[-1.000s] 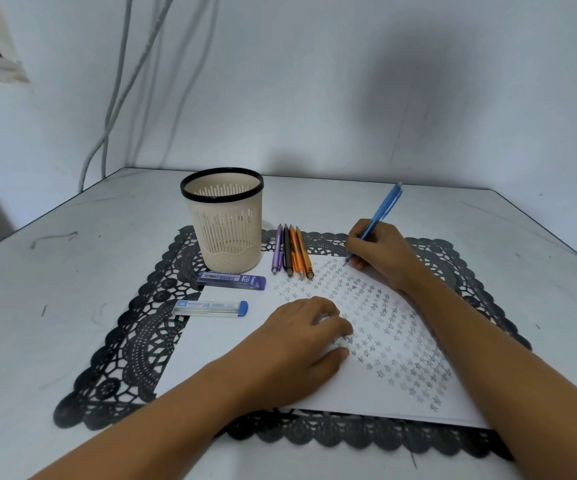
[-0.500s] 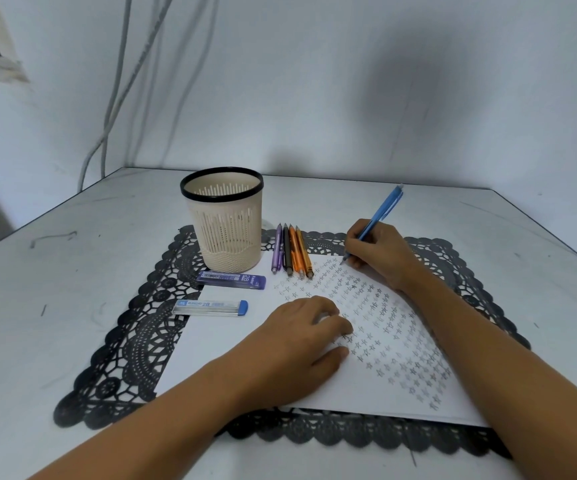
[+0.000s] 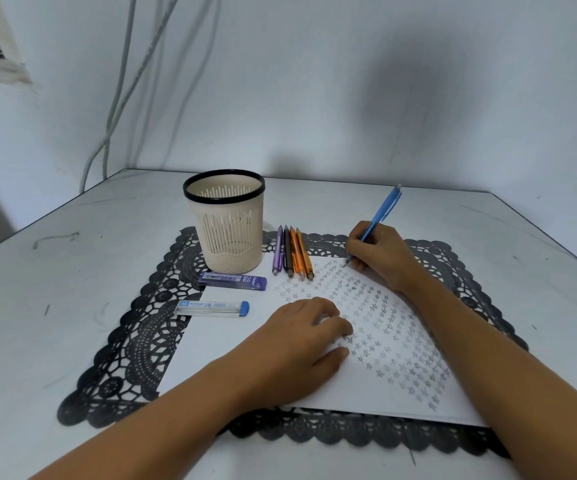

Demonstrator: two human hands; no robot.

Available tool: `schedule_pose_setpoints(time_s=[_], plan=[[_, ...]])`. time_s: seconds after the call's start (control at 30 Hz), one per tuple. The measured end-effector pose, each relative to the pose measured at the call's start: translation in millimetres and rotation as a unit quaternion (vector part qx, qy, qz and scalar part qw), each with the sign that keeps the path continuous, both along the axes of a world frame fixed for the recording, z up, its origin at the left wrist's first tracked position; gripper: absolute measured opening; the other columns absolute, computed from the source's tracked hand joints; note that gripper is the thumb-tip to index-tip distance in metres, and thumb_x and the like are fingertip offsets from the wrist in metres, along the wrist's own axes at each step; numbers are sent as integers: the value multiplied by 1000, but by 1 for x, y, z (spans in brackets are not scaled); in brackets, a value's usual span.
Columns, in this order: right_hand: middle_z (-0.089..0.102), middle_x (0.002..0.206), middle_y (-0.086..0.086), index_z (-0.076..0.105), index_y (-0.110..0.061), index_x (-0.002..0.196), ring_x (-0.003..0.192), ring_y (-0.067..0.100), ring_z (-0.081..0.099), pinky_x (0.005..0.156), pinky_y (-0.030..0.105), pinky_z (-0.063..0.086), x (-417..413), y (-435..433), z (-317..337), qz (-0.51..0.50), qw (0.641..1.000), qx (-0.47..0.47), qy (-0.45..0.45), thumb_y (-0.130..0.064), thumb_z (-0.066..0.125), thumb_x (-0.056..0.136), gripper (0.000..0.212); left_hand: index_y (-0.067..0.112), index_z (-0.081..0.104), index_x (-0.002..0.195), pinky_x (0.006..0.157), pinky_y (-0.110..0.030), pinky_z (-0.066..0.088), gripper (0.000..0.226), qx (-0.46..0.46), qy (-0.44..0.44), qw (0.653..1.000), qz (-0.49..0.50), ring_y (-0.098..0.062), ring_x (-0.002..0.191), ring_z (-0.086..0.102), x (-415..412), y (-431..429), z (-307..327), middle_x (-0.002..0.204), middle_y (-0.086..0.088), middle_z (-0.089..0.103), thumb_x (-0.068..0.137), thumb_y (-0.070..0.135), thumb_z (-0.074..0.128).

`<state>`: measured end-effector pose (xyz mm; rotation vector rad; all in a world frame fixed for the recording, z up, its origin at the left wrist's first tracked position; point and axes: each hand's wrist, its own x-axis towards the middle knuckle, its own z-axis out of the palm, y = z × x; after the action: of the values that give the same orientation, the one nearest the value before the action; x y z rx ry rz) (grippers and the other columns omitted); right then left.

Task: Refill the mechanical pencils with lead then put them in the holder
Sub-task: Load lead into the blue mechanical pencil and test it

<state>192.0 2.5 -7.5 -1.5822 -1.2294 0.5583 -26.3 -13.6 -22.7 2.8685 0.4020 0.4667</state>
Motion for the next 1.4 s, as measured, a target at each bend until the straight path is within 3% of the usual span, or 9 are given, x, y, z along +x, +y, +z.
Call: schedule_pose_setpoints(time_s=[0.1,0.23,0.43,0.8,0.97,1.1,1.23,1.33,1.4], plan=[[57,63,10,54,-5,72,50,9,54,53,20,50,1,1,0,-8,999,11,48,2,53,83,13,23,45,127,100,-24,28,36,4,-1,1000,1,-14,120,38,0,0,0,133,0,41,95,37,40],[52,61,11,50,-4,69,50,17,50,45,23,45,7,4,3,-40,965,70,248,4,46,86,19,22,46,126,99,-27,31,36,8,1,1000,3,-17,119,40,1,0,-1,131,-2,43,95,38,39],[51,68,11,54,-3,72,57,17,51,52,24,46,13,4,12,-34,908,40,416,-9,46,87,18,24,45,127,101,-25,29,36,7,7,1000,11,-15,120,38,1,0,-1,133,0,42,95,39,39],[58,77,11,58,-4,80,68,17,55,50,23,53,31,-8,47,-85,895,45,436,-8,59,87,9,27,44,127,102,-23,27,36,3,12,1000,13,-11,120,36,2,-1,1,134,4,39,95,40,37],[52,71,11,50,-5,73,66,20,54,71,33,55,4,-24,62,-29,872,87,480,2,41,87,18,26,45,127,101,-22,28,35,-5,1,1000,9,-11,118,38,1,-1,1,131,4,41,94,39,39],[45,57,7,43,-7,65,52,17,42,57,29,51,-26,-43,61,35,855,108,507,7,31,77,22,27,48,124,100,-22,33,34,-49,-10,999,16,-6,116,41,1,-2,6,130,8,44,94,39,41],[38,55,0,49,-13,73,50,12,31,49,23,29,-48,-62,50,80,834,105,537,-20,48,76,8,26,50,122,91,-16,38,31,-137,-68,987,56,1,107,48,-1,-7,15,122,12,53,95,38,41],[34,57,-1,53,-16,72,51,12,30,54,25,24,-51,-71,44,90,812,99,569,-63,44,79,48,29,47,122,92,-18,39,30,-165,-90,979,74,2,108,48,-1,-9,16,120,15,54,94,40,41],[30,57,-2,49,-15,63,52,13,28,55,27,22,-51,-75,42,93,800,104,583,-74,41,73,61,32,44,123,89,-16,38,31,-163,-96,978,84,3,106,48,-2,-8,15,119,17,55,94,42,40]])
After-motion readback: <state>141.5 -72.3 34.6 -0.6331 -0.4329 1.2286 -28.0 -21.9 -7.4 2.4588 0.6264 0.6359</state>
